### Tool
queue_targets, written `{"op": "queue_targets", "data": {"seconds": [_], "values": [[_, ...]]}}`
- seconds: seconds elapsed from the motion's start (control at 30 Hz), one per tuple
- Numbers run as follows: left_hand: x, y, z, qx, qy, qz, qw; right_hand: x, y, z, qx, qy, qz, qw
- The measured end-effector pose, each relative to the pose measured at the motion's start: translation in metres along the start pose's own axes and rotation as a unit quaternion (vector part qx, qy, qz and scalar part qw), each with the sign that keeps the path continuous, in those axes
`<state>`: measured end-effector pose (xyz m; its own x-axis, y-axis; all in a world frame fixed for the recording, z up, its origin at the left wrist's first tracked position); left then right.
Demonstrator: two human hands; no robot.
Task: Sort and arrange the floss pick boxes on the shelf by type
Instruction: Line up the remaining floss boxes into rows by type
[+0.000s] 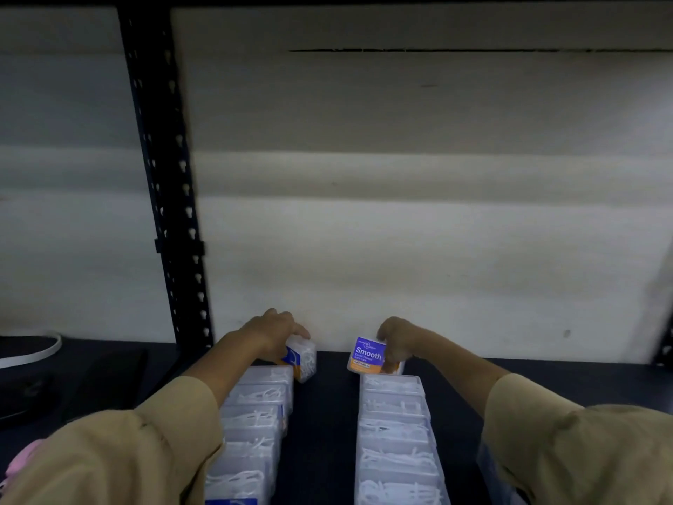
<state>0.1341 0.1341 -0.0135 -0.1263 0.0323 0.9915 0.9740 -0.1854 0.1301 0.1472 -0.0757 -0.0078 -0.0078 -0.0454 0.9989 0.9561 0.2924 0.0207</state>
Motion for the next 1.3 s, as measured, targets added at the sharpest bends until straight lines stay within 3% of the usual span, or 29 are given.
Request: {"op": "queue_targets", "data": {"seconds": [0.3, 0.6, 1.0, 1.3], "values": [[0.003, 0.004, 0.01, 0.048, 0.0, 0.041, 0.998, 0.007, -0.006, -0.009, 0.013, 0.082, -0.002, 0.997], [-0.005, 0.003, 0.012, 0.081, -0.15, 0.046, 0.984, 0.005, -0.014, -0.002, 0.019, 0.147, 0.02, 0.989], [-0.008, -0.011, 0.03, 0.109, -0.107, 0.053, 0.987, -0.005, -0.025, -0.001, -0.019, 0.205, 0.033, 0.978], [-0.002, -0.028, 0.027, 0.101, -0.107, 0.066, 0.987, -0.004, -0.033, 0.004, -0.01, 0.178, 0.04, 0.983]]}}
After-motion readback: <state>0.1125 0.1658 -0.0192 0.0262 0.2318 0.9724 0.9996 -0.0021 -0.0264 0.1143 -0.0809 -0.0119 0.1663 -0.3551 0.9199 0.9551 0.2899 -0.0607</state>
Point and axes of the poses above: each hand's wrist, its own y-axis towards the middle knuckle, its own x-axis out of the back of the hand, z = x × y, the point moved 5 cm from there along y, towards the middle knuckle, and after that the axes turned 14 degrees about -z, right-handed, at the moved point
